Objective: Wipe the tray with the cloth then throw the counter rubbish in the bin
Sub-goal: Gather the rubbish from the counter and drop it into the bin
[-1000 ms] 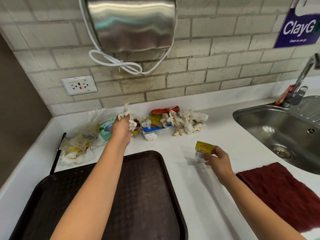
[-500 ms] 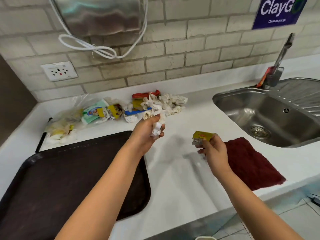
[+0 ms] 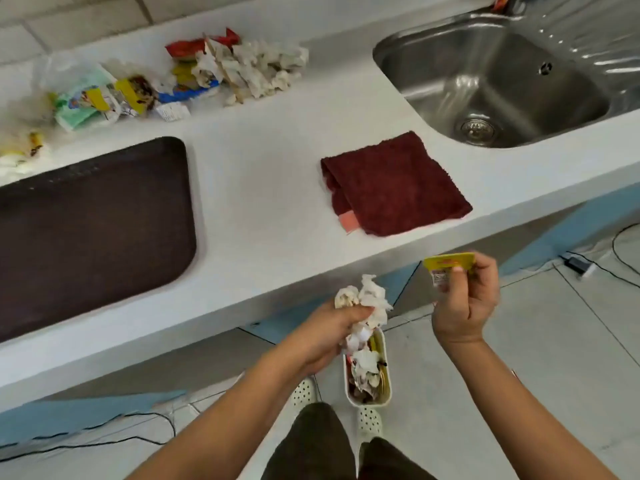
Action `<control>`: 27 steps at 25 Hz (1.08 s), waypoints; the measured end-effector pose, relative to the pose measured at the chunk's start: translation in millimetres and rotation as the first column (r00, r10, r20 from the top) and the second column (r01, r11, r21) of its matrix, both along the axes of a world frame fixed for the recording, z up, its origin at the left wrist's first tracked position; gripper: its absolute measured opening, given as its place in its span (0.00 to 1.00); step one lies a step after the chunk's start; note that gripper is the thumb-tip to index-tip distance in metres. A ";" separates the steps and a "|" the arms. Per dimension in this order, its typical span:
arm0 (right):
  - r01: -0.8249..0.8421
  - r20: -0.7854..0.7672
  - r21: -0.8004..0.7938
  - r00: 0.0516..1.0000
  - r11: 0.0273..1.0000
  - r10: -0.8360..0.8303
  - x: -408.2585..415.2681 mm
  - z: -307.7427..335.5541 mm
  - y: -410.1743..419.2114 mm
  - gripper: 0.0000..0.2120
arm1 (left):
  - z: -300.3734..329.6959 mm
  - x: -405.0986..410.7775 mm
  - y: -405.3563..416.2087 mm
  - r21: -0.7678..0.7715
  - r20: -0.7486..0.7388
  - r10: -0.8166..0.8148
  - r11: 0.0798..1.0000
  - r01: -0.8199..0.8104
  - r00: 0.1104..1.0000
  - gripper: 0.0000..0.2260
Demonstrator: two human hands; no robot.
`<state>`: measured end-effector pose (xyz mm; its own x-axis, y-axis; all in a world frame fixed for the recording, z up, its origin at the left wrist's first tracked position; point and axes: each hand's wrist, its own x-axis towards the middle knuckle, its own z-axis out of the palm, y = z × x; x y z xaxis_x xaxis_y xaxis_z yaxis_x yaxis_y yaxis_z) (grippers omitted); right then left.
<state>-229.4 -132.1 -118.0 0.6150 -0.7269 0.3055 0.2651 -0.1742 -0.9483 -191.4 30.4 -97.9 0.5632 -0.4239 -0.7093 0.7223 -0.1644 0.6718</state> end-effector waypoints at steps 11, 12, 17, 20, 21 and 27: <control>-0.098 -0.884 0.214 0.404 0.972 0.235 -105.2 -233.7 -9.4 0.17 | -221.1 -14.9 -26.2 0.352 -0.304 0.001 0.929 0.111 0.953 0.05; -0.109 -0.907 0.248 0.324 0.963 0.270 -109.6 -251.3 -6.5 0.17 | -234.4 -14.7 -28.5 0.370 -0.319 0.005 0.921 0.120 0.948 0.07; -0.033 -0.883 0.435 0.177 0.900 0.434 -119.3 -331.9 1.3 0.19 | -305.5 -20.1 -36.1 0.457 -0.340 -0.010 0.872 0.175 0.940 0.08; 0.049 -0.879 0.450 0.202 0.892 0.433 -125.1 -366.5 6.0 0.19 | -346.0 -20.6 -39.9 0.508 -0.327 -0.032 0.837 0.205 0.944 0.08; 0.068 -0.877 0.453 0.212 0.889 0.431 -127.0 -377.1 6.6 0.19 | -360.5 -21.5 -42.0 0.525 -0.323 -0.035 0.825 0.210 0.946 0.07; 0.089 -0.884 0.442 0.209 0.892 0.418 -129.8 -430.0 6.1 0.19 | -437.3 -44.8 -43.1 0.594 -0.371 -0.109 0.736 0.326 0.922 0.08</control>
